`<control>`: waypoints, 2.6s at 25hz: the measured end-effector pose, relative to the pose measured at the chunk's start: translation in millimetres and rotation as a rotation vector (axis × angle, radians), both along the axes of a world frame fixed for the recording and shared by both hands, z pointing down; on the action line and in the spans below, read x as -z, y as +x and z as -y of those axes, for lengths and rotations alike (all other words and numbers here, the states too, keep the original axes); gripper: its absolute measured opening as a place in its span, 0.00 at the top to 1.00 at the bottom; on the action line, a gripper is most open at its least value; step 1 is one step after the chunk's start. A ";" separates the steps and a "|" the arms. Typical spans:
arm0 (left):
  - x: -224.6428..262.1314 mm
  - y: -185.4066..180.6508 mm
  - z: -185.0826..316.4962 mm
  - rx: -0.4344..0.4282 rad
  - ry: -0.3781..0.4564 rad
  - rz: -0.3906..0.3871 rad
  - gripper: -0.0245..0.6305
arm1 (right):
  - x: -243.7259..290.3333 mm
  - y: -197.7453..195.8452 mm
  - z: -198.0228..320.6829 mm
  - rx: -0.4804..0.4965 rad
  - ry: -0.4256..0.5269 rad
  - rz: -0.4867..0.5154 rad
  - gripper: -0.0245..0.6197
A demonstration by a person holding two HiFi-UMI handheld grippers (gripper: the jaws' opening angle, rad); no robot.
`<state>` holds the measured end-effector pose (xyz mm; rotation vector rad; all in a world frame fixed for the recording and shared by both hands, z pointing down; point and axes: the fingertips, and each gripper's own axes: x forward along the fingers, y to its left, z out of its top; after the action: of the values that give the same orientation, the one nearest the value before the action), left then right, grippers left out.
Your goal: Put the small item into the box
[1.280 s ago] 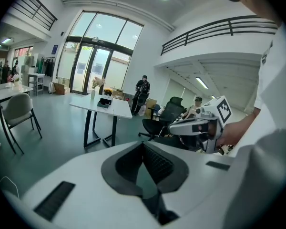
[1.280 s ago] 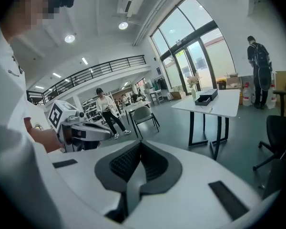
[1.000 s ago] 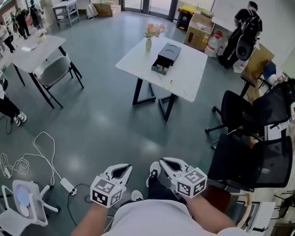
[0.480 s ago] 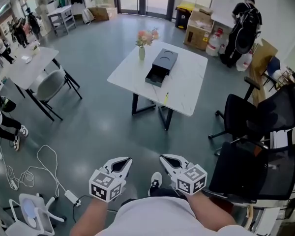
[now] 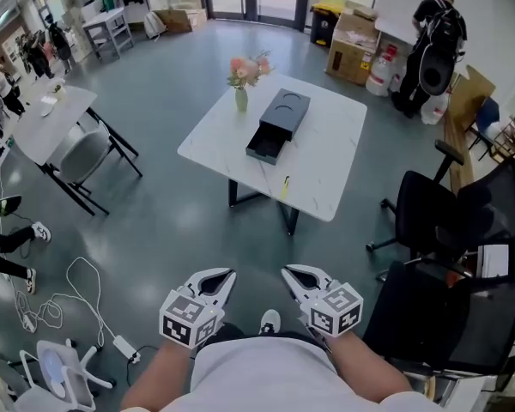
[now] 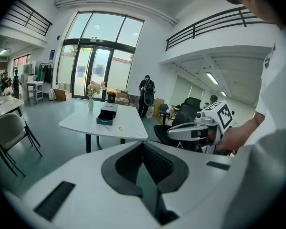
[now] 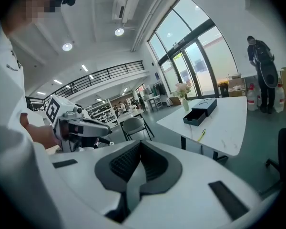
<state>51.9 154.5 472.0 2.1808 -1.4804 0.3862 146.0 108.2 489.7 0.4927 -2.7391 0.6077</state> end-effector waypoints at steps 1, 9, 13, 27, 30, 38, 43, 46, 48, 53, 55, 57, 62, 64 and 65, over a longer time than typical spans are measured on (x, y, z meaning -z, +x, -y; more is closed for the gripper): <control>-1.5 0.1 4.8 -0.004 -0.008 0.005 0.94 | -2.0 1.3 4.2 -0.002 -0.009 0.002 0.94; -15.1 -15.4 37.7 -0.009 -0.047 0.011 0.94 | -26.3 -12.1 32.2 -0.013 -0.063 -0.009 0.94; -24.2 -26.0 56.8 -0.039 -0.072 0.008 0.94 | -26.0 -26.3 52.0 -0.027 -0.054 -0.015 0.94; -10.4 -127.0 150.9 -0.188 -0.041 0.014 0.94 | -13.3 -131.5 134.4 -0.120 -0.013 -0.059 0.94; -12.1 -153.6 165.7 -0.223 -0.044 0.023 0.94 | -15.9 -149.7 147.9 -0.165 -0.021 -0.067 0.94; -38.1 -202.3 191.6 -0.276 -0.083 0.010 0.94 | -37.4 -180.1 170.3 -0.269 -0.060 -0.092 0.94; -48.5 -210.4 206.0 -0.307 -0.102 -0.002 0.94 | -45.5 -188.6 178.1 -0.279 -0.082 -0.114 0.94; -49.7 -212.6 226.9 -0.302 -0.104 -0.016 0.94 | -48.3 -184.3 192.2 -0.306 -0.093 -0.120 0.94; -47.7 -209.7 238.2 -0.309 -0.102 -0.024 0.94 | -50.8 -178.4 203.7 -0.324 -0.099 -0.125 0.94; -53.5 -202.8 263.1 -0.343 -0.136 0.002 0.94 | -69.4 -160.5 244.1 -0.374 -0.125 -0.142 0.94; -56.9 -199.0 279.7 -0.358 -0.146 0.027 0.94 | -78.5 -150.9 261.3 -0.389 -0.131 -0.160 0.94; -59.4 -194.5 302.9 -0.372 -0.138 0.064 0.94 | -89.6 -141.0 278.5 -0.398 -0.138 -0.188 0.94; -66.8 -184.0 356.7 -0.394 -0.144 0.122 0.94 | -122.3 -115.3 312.9 -0.404 -0.154 -0.279 0.94; -68.9 -181.1 372.6 -0.388 -0.160 0.124 0.94 | -135.0 -108.0 323.6 -0.404 -0.172 -0.305 0.94; -69.8 -178.8 378.7 -0.389 -0.166 0.126 0.94 | -141.9 -104.9 326.6 -0.402 -0.188 -0.318 0.94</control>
<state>-127.0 -224.1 541.9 2.3372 -1.0333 0.7609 41.1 -218.4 631.6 1.0086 -2.2694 0.7938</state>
